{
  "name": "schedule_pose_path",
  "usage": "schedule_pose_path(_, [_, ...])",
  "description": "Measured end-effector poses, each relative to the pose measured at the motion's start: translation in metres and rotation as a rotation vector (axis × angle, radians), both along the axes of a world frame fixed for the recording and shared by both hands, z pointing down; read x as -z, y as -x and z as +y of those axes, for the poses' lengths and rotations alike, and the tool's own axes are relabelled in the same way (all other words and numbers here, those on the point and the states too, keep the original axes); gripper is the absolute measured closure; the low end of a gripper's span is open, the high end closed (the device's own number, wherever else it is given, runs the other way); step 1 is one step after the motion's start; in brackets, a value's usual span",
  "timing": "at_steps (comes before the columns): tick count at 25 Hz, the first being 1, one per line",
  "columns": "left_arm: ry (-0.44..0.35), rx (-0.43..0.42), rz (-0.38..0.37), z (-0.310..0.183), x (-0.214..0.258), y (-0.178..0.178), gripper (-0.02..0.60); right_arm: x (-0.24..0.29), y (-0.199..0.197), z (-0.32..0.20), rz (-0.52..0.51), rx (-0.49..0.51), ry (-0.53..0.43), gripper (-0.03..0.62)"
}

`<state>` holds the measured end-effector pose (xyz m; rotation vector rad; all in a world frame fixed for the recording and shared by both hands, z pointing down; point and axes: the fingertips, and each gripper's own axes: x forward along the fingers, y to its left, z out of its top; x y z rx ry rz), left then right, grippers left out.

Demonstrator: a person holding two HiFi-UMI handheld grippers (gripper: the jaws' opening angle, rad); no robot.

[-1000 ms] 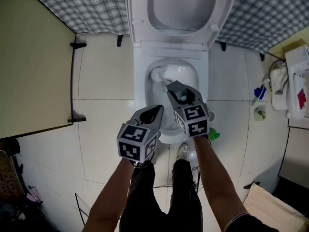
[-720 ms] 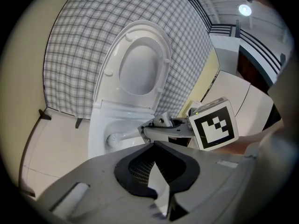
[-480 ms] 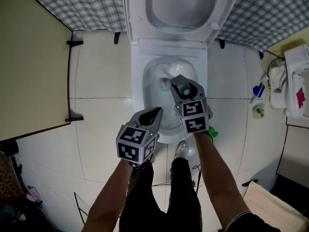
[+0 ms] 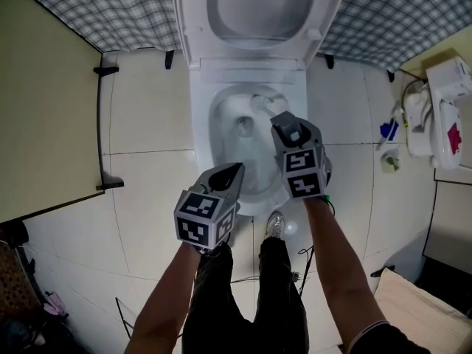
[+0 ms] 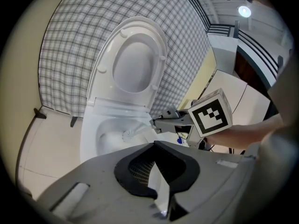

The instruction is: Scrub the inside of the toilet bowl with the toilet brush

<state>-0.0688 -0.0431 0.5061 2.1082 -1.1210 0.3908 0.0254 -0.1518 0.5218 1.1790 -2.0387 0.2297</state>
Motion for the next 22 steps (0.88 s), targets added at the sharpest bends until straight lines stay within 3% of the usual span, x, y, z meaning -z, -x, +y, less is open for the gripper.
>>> schedule_pose_path(7, [-0.007, -0.003, 0.015, 0.005, 0.004, -0.006, 0.575, 0.005, -0.016, 0.013, 0.104, 0.062, 0.027, 0.382])
schedule_pose_path(22, [-0.011, 0.043, 0.019, 0.015, 0.023, 0.007, 0.575, -0.002, -0.016, 0.064, 0.27, 0.233, 0.198, 0.382])
